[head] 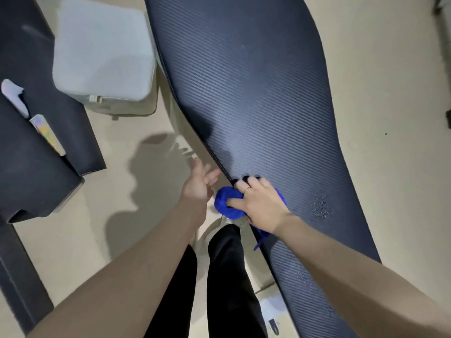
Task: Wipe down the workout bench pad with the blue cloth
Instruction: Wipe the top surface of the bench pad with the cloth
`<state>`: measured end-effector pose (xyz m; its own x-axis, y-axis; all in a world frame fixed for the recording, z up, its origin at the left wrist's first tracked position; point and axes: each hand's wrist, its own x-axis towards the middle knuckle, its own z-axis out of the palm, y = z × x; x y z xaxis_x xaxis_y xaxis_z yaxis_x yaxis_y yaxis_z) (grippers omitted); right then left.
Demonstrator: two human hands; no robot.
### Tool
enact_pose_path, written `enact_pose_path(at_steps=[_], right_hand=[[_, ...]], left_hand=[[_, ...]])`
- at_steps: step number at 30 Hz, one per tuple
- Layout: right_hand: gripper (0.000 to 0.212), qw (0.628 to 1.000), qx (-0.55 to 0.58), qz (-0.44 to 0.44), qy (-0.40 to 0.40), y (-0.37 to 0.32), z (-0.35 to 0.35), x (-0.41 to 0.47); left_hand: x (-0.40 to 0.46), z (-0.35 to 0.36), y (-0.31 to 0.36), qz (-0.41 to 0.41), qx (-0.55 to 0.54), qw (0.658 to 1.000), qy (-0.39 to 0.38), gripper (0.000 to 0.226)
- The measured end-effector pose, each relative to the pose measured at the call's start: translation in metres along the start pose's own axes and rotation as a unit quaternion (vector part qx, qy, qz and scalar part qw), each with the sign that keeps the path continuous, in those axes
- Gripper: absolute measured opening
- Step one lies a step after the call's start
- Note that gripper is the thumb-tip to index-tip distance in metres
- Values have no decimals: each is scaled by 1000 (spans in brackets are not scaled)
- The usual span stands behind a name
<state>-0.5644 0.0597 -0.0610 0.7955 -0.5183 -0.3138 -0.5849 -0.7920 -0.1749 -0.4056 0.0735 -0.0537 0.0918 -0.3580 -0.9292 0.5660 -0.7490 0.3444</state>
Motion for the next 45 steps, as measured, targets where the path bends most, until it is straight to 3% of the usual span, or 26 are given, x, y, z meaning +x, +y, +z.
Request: enact_pose_path(at_steps=[2, 5, 7, 12, 16, 20, 21, 25, 28, 29, 31, 34, 36, 39, 41, 43, 45], right_hand=[[46, 999, 4, 38, 28, 11, -5, 17], [48, 975, 43, 195, 100, 22, -13, 56], [47, 958, 71, 248, 122, 16, -7, 58], [40, 980, 98, 167, 42, -18, 12, -25], [57, 987, 59, 146, 34, -2, 12, -27], [42, 920, 83, 369, 106, 31, 0, 10], [41, 913, 79, 382, 118, 27, 0, 11], [42, 961, 58, 259, 78, -23, 13, -23], [45, 985, 56, 161, 22, -21, 14, -43], [54, 986, 50, 159, 14, -9, 13, -43], [56, 964, 56, 258, 18, 16, 5, -38], [46, 885, 86, 453, 68, 44, 1, -35], [48, 905, 77, 411, 75, 35, 3, -37], [56, 967, 84, 236, 41, 2, 15, -48], [47, 980, 77, 184, 28, 2, 16, -53], [45, 976, 61, 204, 46, 23, 14, -52], [45, 946, 69, 307, 80, 52, 9, -48]], left_hand=[[2, -4, -4, -13, 30, 999, -21, 63], [7, -9, -9, -10, 40, 997, -58, 63], [9, -10, -10, -10, 21, 997, -77, 62], [-5, -8, -16, 23, 44, 997, -57, 53], [-17, 8, -21, 7, 56, 996, -72, 47], [-6, 6, -35, 42, 120, 988, -88, 42], [-3, 2, -37, 41, 135, 986, -89, 45], [-5, -2, -36, 28, 153, 983, -96, 50], [-2, 1, -35, 16, 160, 983, -87, 62], [3, 2, -38, 15, 173, 981, -86, 67], [10, 3, -41, 24, 230, 969, -88, 70], [13, 4, -53, 56, 254, 963, -71, 71], [12, 9, -63, 61, 227, 970, -60, 75], [10, 22, -71, 75, 180, 981, -13, 75], [-5, 34, -70, 99, 227, 968, 30, 74], [-17, 42, -77, 140, 279, 949, 53, 78], [-20, 47, -87, 157, 303, 939, 48, 86]])
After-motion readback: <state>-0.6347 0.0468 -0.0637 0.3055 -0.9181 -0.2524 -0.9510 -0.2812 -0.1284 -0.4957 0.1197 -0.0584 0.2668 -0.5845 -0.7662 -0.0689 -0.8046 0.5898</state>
